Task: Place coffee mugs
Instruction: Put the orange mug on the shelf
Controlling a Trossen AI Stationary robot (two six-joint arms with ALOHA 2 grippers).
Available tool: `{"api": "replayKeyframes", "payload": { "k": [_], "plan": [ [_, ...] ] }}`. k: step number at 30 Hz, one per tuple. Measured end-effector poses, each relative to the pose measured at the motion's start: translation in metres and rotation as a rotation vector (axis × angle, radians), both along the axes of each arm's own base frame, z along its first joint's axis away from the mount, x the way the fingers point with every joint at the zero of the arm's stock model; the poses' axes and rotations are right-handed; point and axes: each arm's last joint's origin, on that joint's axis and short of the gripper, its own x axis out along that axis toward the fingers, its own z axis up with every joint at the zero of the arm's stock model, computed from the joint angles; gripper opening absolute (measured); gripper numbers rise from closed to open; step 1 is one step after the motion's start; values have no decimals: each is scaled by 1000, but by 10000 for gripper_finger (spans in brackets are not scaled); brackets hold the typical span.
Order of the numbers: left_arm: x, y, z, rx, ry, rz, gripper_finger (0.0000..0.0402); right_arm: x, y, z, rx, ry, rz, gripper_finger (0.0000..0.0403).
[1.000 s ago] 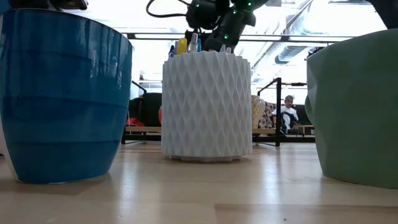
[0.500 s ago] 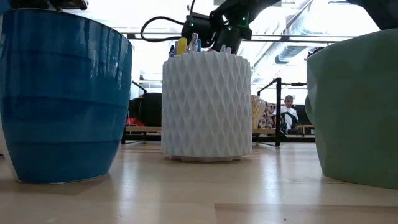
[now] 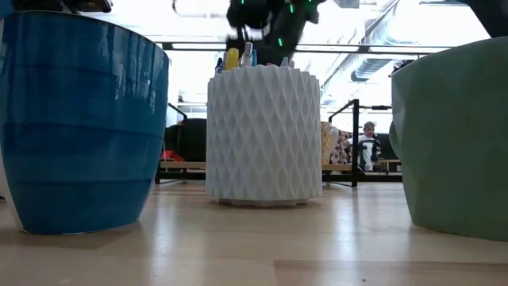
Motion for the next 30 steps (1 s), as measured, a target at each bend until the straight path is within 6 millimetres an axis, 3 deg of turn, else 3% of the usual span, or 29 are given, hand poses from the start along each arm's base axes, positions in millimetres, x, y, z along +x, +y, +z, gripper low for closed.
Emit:
{"api": "replayKeyframes", "payload": {
  "k": [3,6,14,22,30],
  "plan": [
    [0,0,0,4,1,-7,119,3,2,30,-130,-26,6,2],
    [0,0,0,19,0,-18,119,6,-9,57,-239,-101,4,1],
    [0,1,0,27,-2,-13,119,-12,-86,90,-230,-186,-101,1],
    [0,1,0,40,-7,-4,119,-47,-163,90,-207,-162,-270,0],
    [1,1,1,51,-21,8,119,-55,-199,64,-135,-110,-325,0]
  ]
}}
